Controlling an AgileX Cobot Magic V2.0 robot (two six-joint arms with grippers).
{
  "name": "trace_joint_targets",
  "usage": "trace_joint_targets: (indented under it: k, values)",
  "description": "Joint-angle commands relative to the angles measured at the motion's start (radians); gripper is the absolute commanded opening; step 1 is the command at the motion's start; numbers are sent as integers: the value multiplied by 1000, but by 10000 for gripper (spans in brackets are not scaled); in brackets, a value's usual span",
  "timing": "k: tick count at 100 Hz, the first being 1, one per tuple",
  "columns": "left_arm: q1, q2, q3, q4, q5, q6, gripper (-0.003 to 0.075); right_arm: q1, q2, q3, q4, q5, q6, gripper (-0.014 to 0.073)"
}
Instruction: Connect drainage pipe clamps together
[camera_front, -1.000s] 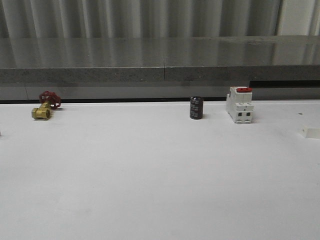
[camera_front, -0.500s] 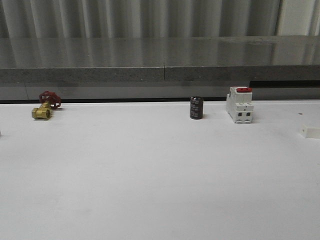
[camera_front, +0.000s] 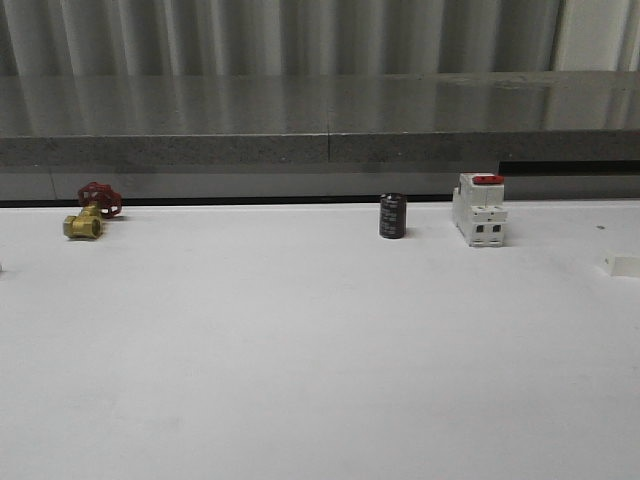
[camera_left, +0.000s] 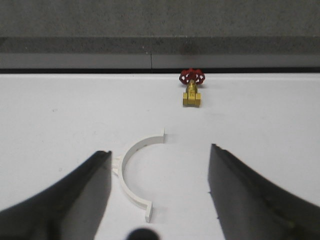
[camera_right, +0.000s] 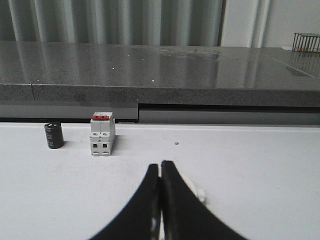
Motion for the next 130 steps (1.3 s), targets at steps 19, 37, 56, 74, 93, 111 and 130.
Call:
trace_joint_targets:
  k: [19, 37, 56, 74, 93, 111, 130]
  values:
    - [0, 234, -106, -12, 18, -8, 532, -6, -15, -17, -10, -84, -3, -67]
    - [0, 421, -222, -36, 148, -8, 532, -6, -15, -17, -10, -84, -3, -67]
    - [2, 626, -357, -36, 294, -8, 532, -6, -15, -17, -10, -84, -3, -67]
    - [76, 799, -472, -44, 345, -8, 528, -6, -15, -17, -10, -84, -3, -67]
    - [137, 939, -586, -46, 416, -8, 528, -6, -15, -17, -10, -84, -3, -67]
    - [144, 1046, -667, -36, 447, -8, 524, -6, -15, -17, -10, -84, -3, -67]
    - [144, 1136, -731, -26, 443, -8, 524, -6, -15, -17, -10, -84, -3, -67]
